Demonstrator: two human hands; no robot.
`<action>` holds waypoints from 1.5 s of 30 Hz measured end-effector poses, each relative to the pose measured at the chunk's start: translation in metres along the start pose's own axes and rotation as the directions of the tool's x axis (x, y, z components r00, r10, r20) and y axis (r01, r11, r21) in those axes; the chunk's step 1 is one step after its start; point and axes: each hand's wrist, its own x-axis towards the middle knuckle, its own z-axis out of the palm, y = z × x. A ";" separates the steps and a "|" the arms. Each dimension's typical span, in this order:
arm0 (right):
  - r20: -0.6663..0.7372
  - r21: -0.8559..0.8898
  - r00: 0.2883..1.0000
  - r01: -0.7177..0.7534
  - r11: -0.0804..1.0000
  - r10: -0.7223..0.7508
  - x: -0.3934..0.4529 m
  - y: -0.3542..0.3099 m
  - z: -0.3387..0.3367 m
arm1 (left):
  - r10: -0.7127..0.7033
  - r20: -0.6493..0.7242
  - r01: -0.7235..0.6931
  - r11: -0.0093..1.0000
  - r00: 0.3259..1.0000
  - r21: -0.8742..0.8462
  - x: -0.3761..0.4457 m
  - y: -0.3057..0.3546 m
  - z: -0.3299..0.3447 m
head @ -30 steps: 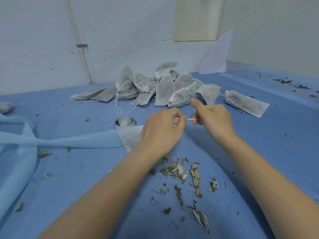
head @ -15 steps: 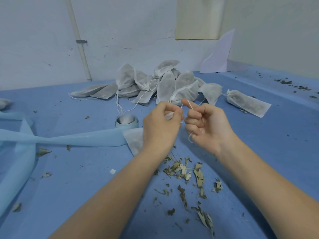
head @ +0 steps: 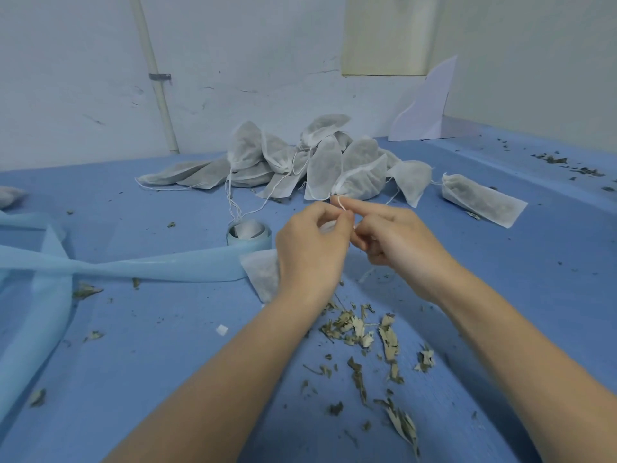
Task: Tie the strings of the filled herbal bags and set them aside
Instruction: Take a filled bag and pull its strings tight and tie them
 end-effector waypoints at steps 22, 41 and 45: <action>0.007 -0.006 1.000 -0.015 1.000 0.015 0.005 0.009 -0.021 | -0.048 0.112 0.074 0.965 0.993 -0.251 -0.005 0.004 -0.001; -0.118 0.108 0.991 0.073 0.992 -0.060 0.002 0.007 -0.011 | 0.031 -0.102 -0.016 0.989 0.994 0.149 -0.011 0.002 -0.001; -0.050 0.301 0.998 -0.029 0.953 0.047 0.002 0.002 -0.008 | -0.020 -0.088 0.030 0.994 0.996 0.105 -0.010 0.004 -0.002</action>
